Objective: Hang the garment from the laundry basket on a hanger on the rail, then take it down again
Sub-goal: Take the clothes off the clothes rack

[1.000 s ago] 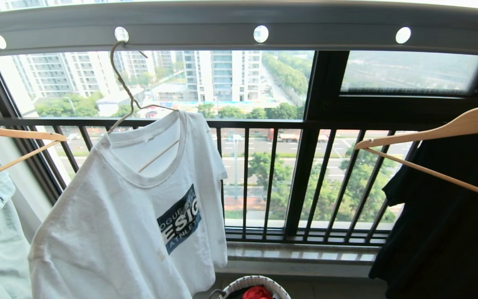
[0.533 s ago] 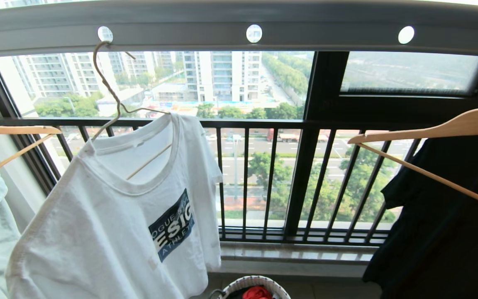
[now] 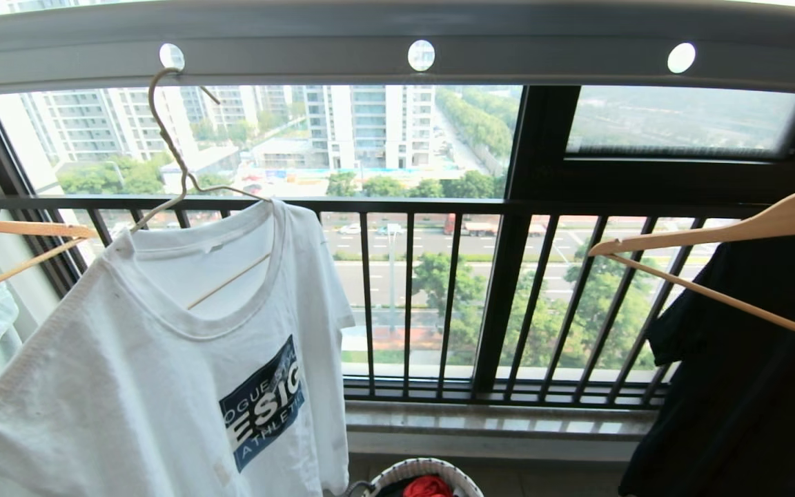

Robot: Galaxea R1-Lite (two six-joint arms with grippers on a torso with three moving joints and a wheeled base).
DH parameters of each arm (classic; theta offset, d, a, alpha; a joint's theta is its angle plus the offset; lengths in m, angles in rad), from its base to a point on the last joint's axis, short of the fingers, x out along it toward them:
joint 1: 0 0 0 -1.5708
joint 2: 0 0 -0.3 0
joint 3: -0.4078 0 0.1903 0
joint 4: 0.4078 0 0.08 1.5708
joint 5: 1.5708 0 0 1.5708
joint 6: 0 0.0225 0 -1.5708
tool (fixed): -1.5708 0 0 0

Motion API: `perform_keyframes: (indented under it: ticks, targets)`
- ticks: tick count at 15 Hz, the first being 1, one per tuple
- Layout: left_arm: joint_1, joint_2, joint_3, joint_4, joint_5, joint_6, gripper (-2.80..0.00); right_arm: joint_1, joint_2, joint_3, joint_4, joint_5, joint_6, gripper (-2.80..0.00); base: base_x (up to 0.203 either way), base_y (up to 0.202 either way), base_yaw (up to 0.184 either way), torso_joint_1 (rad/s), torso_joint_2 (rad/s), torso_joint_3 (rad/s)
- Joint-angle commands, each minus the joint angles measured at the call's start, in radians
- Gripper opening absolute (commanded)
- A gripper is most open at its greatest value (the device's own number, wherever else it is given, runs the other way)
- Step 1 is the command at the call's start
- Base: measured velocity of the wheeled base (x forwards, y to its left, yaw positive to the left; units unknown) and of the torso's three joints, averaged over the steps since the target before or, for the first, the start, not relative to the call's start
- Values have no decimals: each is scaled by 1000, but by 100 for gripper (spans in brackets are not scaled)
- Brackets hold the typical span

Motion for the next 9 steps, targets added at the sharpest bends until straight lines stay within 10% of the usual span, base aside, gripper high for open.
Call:
perform_keyframes:
  ticks: [1, 9]
  targets:
    - [0, -1, 0, 1, 0, 0, -280, 0, 2, 0, 0, 1, 0, -280, 0, 0, 0, 0, 0, 0]
    - [0, -1, 0, 1, 1, -8, -280, 0, 2, 0, 0, 1, -1, -280, 0, 0, 0, 0, 0, 0]
